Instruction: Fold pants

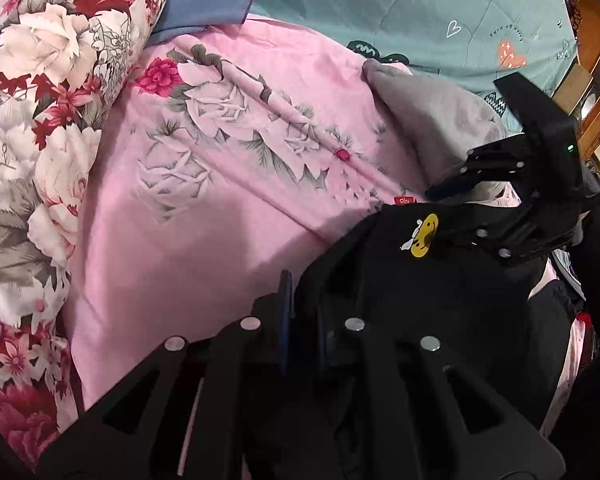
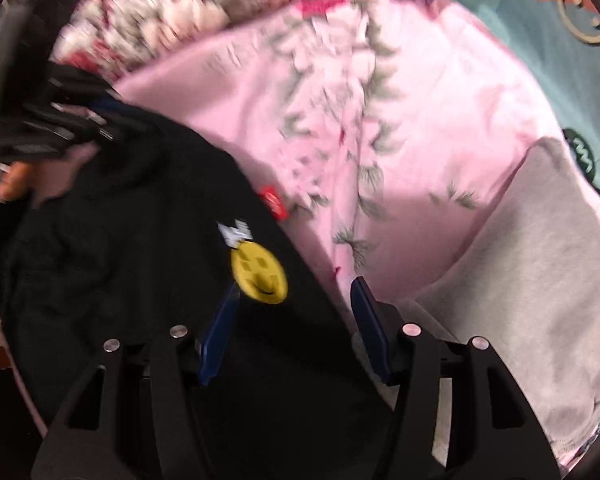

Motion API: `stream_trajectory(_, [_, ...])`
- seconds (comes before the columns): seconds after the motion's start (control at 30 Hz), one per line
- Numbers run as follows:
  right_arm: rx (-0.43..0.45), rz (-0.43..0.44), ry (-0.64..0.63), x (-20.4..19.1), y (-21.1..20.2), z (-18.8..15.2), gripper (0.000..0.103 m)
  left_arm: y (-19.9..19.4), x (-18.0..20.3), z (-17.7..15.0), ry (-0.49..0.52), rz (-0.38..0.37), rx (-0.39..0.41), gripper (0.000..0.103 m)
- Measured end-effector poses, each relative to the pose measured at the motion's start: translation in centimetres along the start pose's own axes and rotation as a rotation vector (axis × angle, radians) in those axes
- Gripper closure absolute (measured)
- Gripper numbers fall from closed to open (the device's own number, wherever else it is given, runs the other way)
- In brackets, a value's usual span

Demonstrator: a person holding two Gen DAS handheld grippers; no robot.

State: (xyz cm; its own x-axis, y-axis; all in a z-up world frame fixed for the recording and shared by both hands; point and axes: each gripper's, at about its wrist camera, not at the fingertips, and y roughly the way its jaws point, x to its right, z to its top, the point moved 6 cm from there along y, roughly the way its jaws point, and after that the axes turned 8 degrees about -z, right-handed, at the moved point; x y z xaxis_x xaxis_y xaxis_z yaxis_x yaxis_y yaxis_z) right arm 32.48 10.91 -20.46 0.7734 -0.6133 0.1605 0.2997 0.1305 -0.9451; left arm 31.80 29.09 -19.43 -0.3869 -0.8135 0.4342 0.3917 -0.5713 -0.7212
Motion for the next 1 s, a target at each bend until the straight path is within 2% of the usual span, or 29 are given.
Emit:
stream_trajectory(0.03, [0.005, 0.013, 0.0, -0.1, 0.1, -0.1, 0.083, 0.0, 0.0, 0.0, 0.0, 0.0, 0.0, 0.093])
stream_trajectory(0.07, [0.009, 0.039, -0.004, -0.2, 0.1, -0.4, 0.103, 0.2, -0.1, 0.1, 0.0, 0.009, -0.002, 0.093])
stream_trajectory(0.17, [0.101, -0.004, -0.049, -0.4, -1.8, -0.9, 0.101, 0.3, -0.3, 0.4, -0.012, 0.027, 0.006, 0.094])
stream_trajectory(0.23, [0.131, -0.007, 0.004, 0.4, -2.5, -0.6, 0.101, 0.4, -0.7, 0.6, -0.029, 0.035, 0.009, 0.094])
stream_trajectory(0.33, [0.082, -0.012, 0.089, 1.5, -0.9, -1.0, 0.101, 1.8, -1.1, 0.4, -0.05, 0.056, -0.025, 0.094])
stream_trajectory(0.43, [0.084, -0.068, 0.072, -0.2, -1.6, -1.0, 0.101, 1.9, -0.5, 0.2, -0.049, 0.104, -0.045, 0.095])
stream_trajectory(0.5, [0.132, -0.083, 0.043, -1.5, -5.1, -1.7, 0.101, -0.2, 0.9, 0.6, -0.027, 0.117, -0.007, 0.095])
stream_trajectory(0.63, [0.2, -0.083, 0.047, -3.6, -11.5, -4.0, 0.101, -6.0, 4.6, 0.4, 0.014, 0.093, 0.092, 0.095])
stream_trajectory(0.73, [0.237, -0.067, 0.064, -7.2, -15.2, -6.2, 0.101, -9.8, 8.1, -2.4, 0.06, 0.1, 0.13, 0.095])
stream_trajectory(0.8, [0.25, -0.029, 0.079, -10.8, -16.9, -9.2, 0.101, -11.4, 9.6, -5.3, 0.087, 0.108, 0.129, 0.095])
stream_trajectory(0.9, [0.249, 0.012, 0.078, -16.3, -16.9, -12.9, 0.101, -12.5, 10.6, -10.6, 0.102, 0.107, 0.093, 0.095])
stream_trajectory(1.0, [0.227, 0.053, 0.079, -21.0, -14.7, -16.3, 0.101, -11.7, 9.8, -16.6, 0.067, 0.067, 0.005, 0.094])
